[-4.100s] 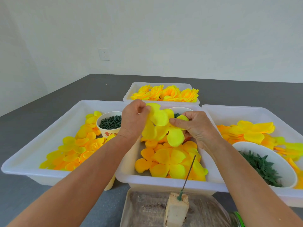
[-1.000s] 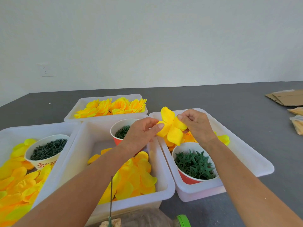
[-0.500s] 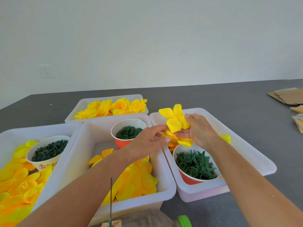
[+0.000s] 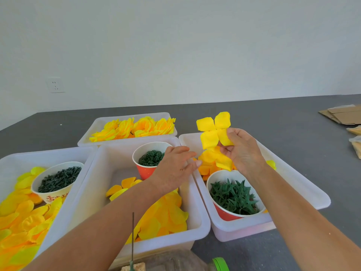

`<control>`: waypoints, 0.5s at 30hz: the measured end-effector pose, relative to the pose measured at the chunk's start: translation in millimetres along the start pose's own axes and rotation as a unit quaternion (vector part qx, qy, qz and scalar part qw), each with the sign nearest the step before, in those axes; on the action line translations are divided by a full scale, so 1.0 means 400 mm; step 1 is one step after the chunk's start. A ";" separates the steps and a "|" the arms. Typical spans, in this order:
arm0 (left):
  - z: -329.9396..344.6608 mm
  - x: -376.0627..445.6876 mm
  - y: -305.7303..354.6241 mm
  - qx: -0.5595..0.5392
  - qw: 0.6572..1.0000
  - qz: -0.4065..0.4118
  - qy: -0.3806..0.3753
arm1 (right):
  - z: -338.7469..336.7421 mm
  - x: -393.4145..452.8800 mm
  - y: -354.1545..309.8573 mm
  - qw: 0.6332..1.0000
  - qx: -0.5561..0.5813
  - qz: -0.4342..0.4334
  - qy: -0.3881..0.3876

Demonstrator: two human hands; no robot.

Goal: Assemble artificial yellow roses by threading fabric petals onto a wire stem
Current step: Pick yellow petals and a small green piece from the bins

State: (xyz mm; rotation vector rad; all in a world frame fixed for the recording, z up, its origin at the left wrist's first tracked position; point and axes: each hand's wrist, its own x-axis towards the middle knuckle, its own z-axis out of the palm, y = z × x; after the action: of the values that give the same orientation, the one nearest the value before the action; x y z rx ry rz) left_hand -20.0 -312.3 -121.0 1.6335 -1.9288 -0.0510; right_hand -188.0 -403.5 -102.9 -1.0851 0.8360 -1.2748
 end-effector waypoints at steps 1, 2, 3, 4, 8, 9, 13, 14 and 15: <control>-0.004 0.002 0.001 -0.015 1.000 -0.006 0.010 | 0.001 -0.002 0.003 0.999 -0.029 -0.014 -0.001; -0.008 0.003 0.003 -0.029 0.999 -0.009 0.015 | 0.003 -0.004 0.005 0.998 -0.062 -0.024 0.004; -0.011 0.004 0.005 -0.040 0.999 -0.009 0.016 | 0.006 -0.005 0.006 0.996 -0.085 -0.028 0.009; -0.013 0.004 0.007 -0.050 0.999 -0.011 0.015 | 0.008 -0.006 0.007 0.995 -0.093 -0.019 0.007; -0.015 -0.001 0.014 -0.096 0.995 -0.036 0.017 | 0.014 -0.013 0.000 0.994 -0.067 0.062 -0.055; -0.014 0.000 0.014 -0.106 0.993 -0.041 0.019 | 0.013 -0.014 0.000 0.991 -0.090 0.069 -0.076; -0.014 0.003 0.016 -0.178 0.981 -0.056 0.044 | 0.018 -0.027 0.000 0.970 -0.179 0.022 -0.165; -0.018 0.005 0.016 -0.210 0.973 -0.072 0.067 | 0.021 -0.031 0.001 0.965 -0.185 0.003 -0.184; -0.021 0.008 0.014 -0.237 0.962 -0.095 0.096 | 0.023 -0.035 0.002 0.960 -0.195 -0.015 -0.201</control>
State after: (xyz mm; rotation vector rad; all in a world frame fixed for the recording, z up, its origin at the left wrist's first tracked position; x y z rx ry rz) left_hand -21.3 -310.9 -110.3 1.4299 -1.4673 -0.3874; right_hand -181.0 -388.1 -101.9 -1.6122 0.7739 -0.8818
